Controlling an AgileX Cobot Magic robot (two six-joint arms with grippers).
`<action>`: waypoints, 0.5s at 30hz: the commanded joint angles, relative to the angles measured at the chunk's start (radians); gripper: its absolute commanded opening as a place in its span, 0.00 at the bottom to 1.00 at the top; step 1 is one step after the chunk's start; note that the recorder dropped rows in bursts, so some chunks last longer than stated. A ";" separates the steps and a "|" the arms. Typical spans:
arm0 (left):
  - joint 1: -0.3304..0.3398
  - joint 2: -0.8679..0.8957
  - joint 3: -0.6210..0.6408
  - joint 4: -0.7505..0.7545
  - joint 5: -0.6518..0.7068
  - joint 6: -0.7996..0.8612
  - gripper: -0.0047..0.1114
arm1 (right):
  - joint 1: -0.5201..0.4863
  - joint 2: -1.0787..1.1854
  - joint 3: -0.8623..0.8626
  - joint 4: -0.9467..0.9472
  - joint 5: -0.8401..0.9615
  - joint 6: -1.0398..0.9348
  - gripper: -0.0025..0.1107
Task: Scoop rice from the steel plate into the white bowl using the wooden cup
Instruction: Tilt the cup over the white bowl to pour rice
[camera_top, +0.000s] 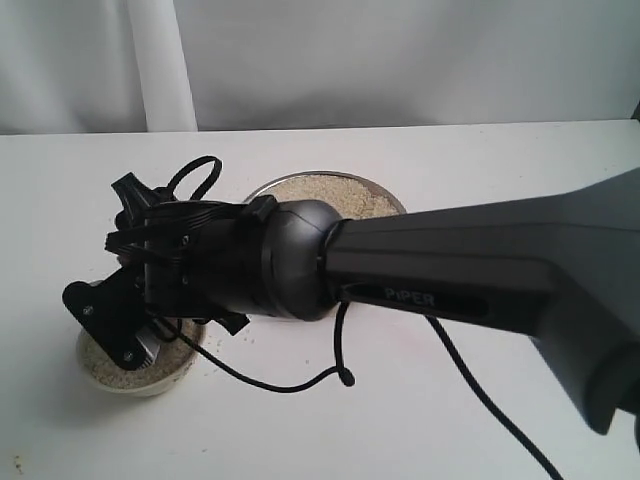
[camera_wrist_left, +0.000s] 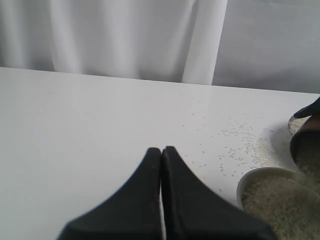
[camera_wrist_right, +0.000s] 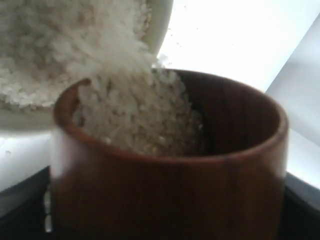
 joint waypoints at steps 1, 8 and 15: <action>-0.005 0.000 0.002 -0.005 -0.007 -0.004 0.04 | 0.001 -0.009 -0.001 -0.021 0.010 0.009 0.02; -0.005 0.000 0.002 -0.005 -0.007 -0.004 0.04 | 0.003 -0.009 -0.001 -0.074 0.029 0.009 0.02; -0.005 0.000 0.002 -0.005 -0.007 -0.004 0.04 | 0.040 -0.009 -0.001 -0.147 0.064 0.009 0.02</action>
